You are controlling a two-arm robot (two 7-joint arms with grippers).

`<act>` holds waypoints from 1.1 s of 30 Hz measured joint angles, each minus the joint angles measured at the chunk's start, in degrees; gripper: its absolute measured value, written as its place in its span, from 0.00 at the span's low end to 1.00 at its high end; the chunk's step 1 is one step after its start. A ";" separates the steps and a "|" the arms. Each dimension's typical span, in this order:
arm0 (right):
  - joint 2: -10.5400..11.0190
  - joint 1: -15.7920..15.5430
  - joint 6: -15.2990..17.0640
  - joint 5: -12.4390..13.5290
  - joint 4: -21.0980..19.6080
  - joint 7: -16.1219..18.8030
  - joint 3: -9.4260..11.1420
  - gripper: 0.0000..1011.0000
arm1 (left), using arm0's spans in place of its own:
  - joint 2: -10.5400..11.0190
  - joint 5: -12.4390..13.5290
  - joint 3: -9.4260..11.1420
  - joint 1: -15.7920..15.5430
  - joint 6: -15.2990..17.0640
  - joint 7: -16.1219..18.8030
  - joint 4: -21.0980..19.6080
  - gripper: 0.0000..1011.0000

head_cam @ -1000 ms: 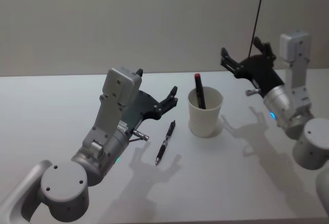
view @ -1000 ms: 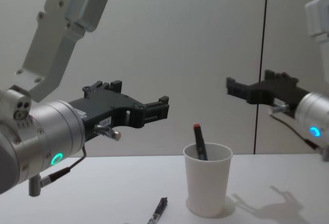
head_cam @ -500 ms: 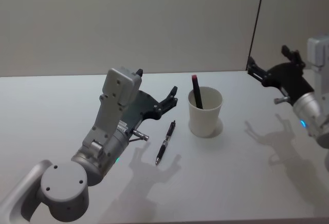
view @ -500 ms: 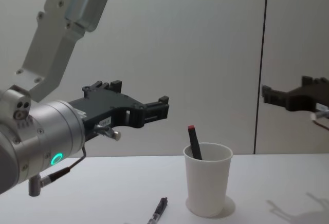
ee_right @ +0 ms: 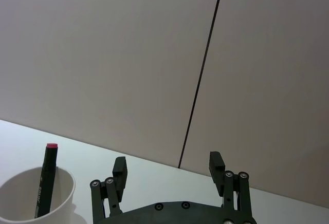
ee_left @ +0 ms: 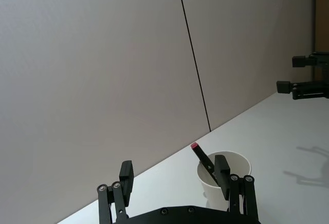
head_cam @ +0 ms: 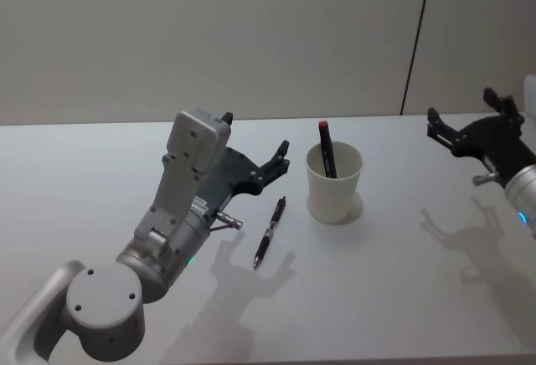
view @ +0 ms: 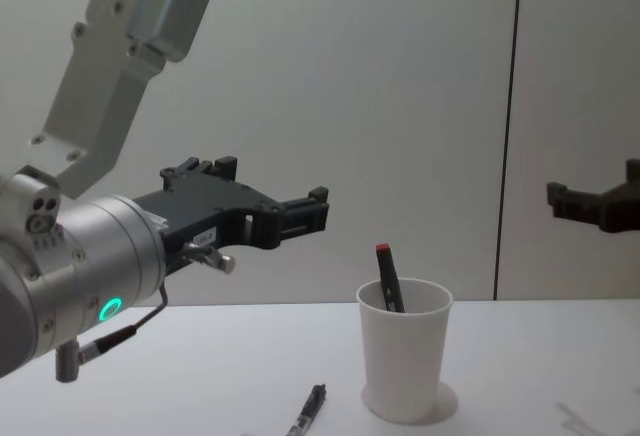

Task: Place the pen into the pen holder.

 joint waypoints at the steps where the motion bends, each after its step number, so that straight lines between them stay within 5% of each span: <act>1: 0.09 -0.15 0.14 -0.08 -0.19 0.01 0.05 0.99 | 0.00 0.00 0.00 0.00 0.00 0.00 0.00 0.99; 33: 2.56 -3.62 3.37 -2.19 -3.43 0.05 1.56 0.99 | -0.18 -0.48 -0.02 0.18 0.73 0.02 -0.04 0.99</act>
